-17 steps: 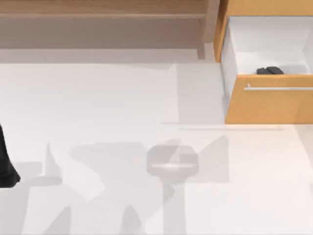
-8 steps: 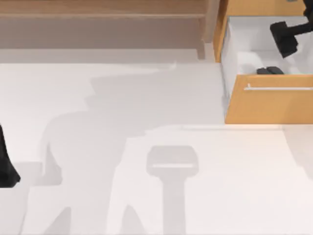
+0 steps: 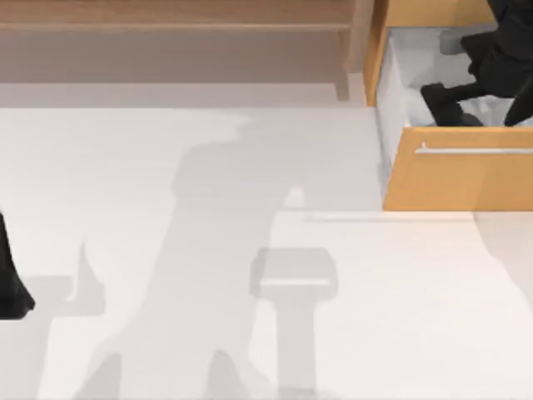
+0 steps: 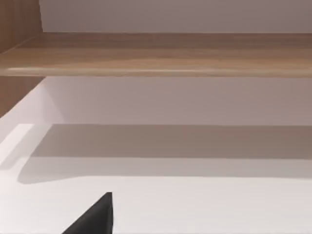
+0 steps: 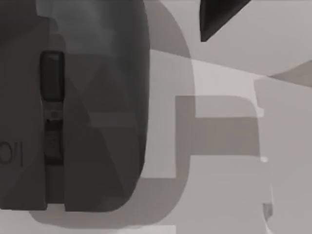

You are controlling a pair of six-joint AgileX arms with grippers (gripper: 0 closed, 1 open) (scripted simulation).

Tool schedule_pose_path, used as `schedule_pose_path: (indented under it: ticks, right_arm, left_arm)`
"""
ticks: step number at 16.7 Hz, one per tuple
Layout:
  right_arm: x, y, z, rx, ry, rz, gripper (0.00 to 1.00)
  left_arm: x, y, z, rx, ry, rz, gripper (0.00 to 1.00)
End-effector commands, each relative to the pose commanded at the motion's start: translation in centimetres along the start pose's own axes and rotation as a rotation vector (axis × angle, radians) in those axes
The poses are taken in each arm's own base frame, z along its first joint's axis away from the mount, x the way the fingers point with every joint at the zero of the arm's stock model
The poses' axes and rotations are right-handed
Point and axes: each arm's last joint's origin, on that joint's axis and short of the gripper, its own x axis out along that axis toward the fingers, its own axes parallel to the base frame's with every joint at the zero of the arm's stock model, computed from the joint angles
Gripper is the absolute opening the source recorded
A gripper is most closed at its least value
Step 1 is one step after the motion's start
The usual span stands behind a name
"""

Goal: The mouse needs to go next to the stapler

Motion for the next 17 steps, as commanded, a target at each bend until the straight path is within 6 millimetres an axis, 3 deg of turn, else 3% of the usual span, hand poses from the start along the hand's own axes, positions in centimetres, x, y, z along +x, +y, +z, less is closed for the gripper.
schedule_pose_path:
  ticks: [17]
  right_arm:
    - [1.9, 0.0, 0.1, 0.000, -0.004, 0.002, 1.00]
  left_arm:
    - [0.0, 0.0, 0.0, 0.000, 0.000, 0.000, 1.00]
